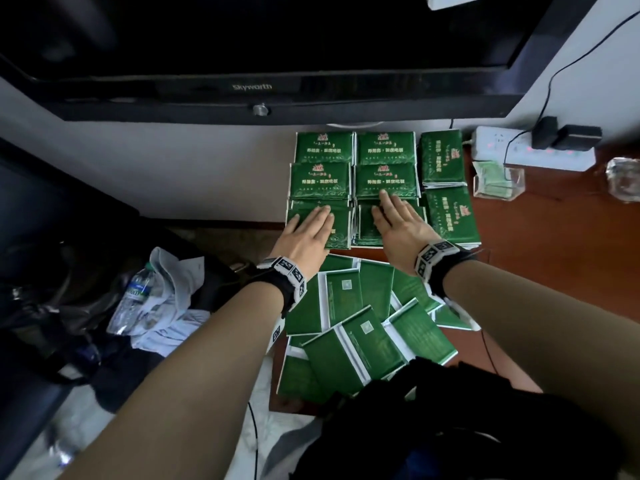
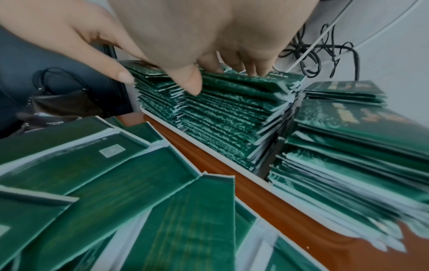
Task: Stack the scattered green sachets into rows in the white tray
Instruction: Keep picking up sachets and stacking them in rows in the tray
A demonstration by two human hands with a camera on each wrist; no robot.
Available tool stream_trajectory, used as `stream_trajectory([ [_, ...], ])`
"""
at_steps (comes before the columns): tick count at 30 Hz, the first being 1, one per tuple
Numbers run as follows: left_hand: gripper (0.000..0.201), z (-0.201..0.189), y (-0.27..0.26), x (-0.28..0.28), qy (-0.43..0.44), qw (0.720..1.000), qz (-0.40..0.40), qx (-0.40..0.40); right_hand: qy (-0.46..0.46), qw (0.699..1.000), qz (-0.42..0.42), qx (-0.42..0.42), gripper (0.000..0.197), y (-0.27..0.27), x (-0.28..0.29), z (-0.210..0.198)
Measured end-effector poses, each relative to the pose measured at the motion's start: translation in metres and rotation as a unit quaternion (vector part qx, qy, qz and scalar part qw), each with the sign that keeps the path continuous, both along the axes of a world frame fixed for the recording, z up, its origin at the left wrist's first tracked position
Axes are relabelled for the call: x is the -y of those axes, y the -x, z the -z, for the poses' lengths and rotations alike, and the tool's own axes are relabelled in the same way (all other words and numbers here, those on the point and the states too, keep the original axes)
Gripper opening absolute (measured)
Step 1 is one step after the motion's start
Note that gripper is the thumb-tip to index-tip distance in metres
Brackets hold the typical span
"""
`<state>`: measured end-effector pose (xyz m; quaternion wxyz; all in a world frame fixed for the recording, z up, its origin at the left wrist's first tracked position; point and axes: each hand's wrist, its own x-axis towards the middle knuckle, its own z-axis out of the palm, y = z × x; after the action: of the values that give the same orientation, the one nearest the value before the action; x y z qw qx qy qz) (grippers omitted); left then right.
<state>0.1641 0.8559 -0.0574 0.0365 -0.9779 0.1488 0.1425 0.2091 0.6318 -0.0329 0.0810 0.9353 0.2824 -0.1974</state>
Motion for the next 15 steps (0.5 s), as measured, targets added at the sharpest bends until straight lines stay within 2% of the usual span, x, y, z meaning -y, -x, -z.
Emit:
stream_trajectory([
  [3, 0.078, -0.003, -0.002, -0.002, -0.011, 1.000, 0.015, 0.008, -0.009, 1.000, -0.008, 0.007, 0.064, -0.004, 0.001, 0.009],
  [7, 0.075, -0.009, -0.012, -0.004, -0.001, 0.999, 0.022, 0.035, -0.006, 1.000, -0.019, 0.013, 0.066, -0.011, 0.002, 0.010],
  [15, 0.079, -0.017, -0.028, -0.004, 0.012, 0.999, 0.020, 0.031, -0.016, 1.000, -0.018, 0.002, 0.070, -0.023, 0.002, 0.004],
])
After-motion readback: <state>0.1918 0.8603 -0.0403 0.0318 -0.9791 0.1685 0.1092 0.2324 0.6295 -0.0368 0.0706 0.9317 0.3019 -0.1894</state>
